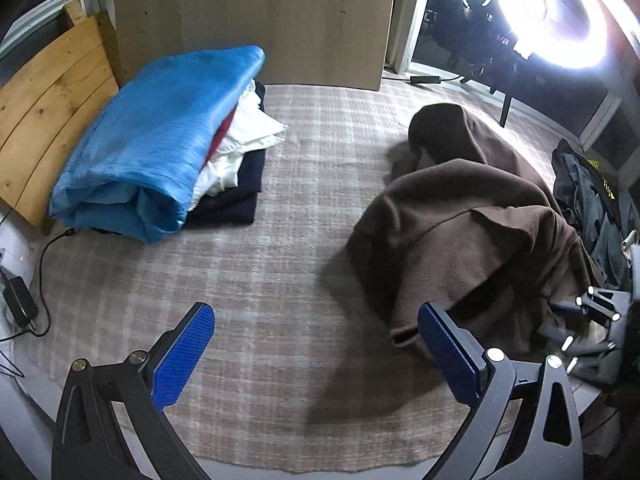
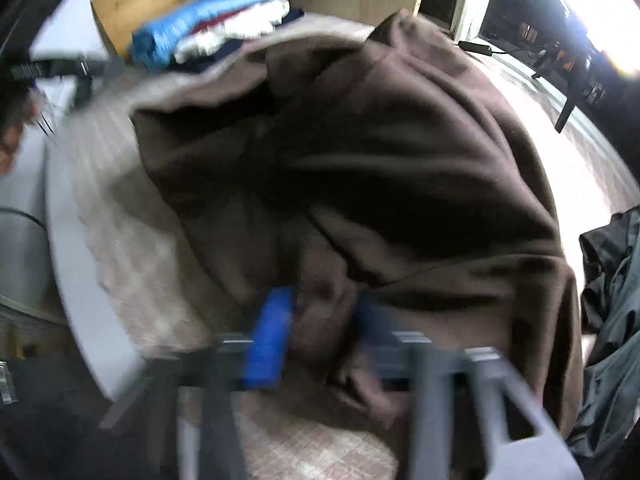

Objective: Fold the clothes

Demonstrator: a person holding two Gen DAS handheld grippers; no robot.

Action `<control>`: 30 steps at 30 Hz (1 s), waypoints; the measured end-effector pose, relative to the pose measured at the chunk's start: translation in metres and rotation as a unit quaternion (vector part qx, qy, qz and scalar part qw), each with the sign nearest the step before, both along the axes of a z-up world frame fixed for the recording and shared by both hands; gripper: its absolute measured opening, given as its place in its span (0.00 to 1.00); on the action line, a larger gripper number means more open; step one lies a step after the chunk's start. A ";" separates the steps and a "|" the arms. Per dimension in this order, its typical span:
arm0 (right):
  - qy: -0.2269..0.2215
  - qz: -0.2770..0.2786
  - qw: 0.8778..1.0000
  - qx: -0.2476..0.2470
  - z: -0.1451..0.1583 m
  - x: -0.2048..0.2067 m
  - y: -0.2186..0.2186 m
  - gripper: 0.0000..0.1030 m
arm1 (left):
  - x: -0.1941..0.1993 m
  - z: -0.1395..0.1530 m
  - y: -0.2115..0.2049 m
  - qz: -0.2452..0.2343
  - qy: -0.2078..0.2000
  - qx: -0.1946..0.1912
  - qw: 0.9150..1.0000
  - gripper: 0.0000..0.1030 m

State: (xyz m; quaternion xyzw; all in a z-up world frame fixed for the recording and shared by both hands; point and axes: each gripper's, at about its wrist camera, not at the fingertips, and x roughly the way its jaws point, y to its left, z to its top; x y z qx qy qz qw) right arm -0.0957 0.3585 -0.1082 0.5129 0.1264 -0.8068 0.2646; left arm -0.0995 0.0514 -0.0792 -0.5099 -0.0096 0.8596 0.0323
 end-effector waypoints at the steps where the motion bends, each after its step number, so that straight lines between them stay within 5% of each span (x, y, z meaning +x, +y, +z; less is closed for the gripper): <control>1: -0.003 -0.010 1.000 -0.024 0.009 0.000 0.011 0.06 | -0.001 0.001 -0.002 -0.001 0.001 0.000 1.000 0.99; 6: 0.030 -0.096 0.991 -0.087 0.065 0.015 0.086 0.04 | -0.009 0.007 0.001 -0.017 0.006 0.007 1.000 0.99; 9: 0.071 -0.171 0.974 -0.132 0.109 0.029 0.148 0.03 | -0.016 0.012 0.019 -0.047 0.012 0.012 0.999 0.99; 14: 0.109 -0.279 0.950 -0.086 0.121 0.026 0.209 0.02 | -0.022 0.011 0.073 -0.147 0.017 -0.003 0.989 0.99; 18: 0.067 -0.254 0.962 -0.071 0.096 0.020 0.201 0.08 | -0.015 0.002 0.114 -0.222 0.011 -0.033 0.974 0.99; 20: 0.052 -0.225 0.971 -0.068 0.082 0.019 0.177 0.45 | -0.017 -0.005 0.116 -0.220 -0.002 -0.032 0.975 0.99; 22: 0.042 -0.199 0.976 -0.072 0.072 0.015 0.152 0.59 | -0.022 -0.012 0.108 -0.203 -0.021 -0.016 0.979 0.99; 24: 0.026 -0.161 0.983 -0.086 0.062 0.009 0.123 0.59 | -0.031 -0.020 0.095 -0.175 -0.036 -0.002 0.984 0.99; 30: 0.023 -0.083 0.996 0.002 0.031 -0.006 0.071 0.59 | -0.055 -0.041 0.071 -0.140 -0.040 -0.008 0.989 0.99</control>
